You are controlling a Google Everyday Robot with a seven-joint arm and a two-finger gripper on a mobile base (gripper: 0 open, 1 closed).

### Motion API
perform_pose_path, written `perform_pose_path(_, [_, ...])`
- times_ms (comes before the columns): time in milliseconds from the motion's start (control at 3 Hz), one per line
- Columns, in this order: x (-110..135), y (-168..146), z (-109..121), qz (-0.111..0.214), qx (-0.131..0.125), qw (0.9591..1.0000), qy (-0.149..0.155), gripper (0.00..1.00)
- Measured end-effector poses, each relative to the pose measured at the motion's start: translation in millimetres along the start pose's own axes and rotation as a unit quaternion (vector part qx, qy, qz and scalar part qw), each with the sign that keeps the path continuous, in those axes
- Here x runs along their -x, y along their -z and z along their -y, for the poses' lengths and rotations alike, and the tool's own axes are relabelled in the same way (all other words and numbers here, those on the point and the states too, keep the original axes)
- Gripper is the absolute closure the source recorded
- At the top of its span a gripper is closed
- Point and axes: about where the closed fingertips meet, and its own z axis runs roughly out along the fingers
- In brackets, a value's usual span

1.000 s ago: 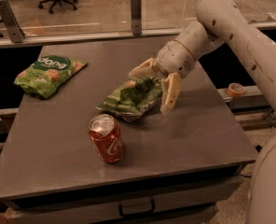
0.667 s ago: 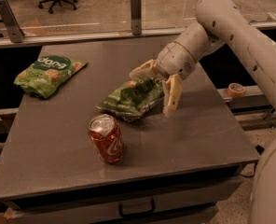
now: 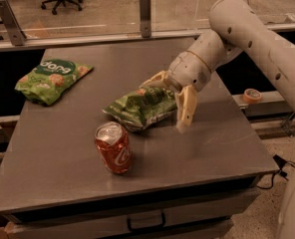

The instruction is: Move green jalapeno chip bag near coke can

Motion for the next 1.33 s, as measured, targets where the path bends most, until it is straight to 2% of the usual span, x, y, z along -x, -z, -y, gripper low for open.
perform_pose_path(667, [4.7, -1.2, -8.0, -0.004, 0.004, 0.9999, -0.011, 0.0])
perform_pose_path(1000, [5.9, 3.2, -6.9, -0.01, -0.002, 0.9999, -0.013, 0.0])
perform_pose_path(1333, [10.1, 45.7, 2.6, -0.048, -0.063, 0.9969, -0.005, 0.0])
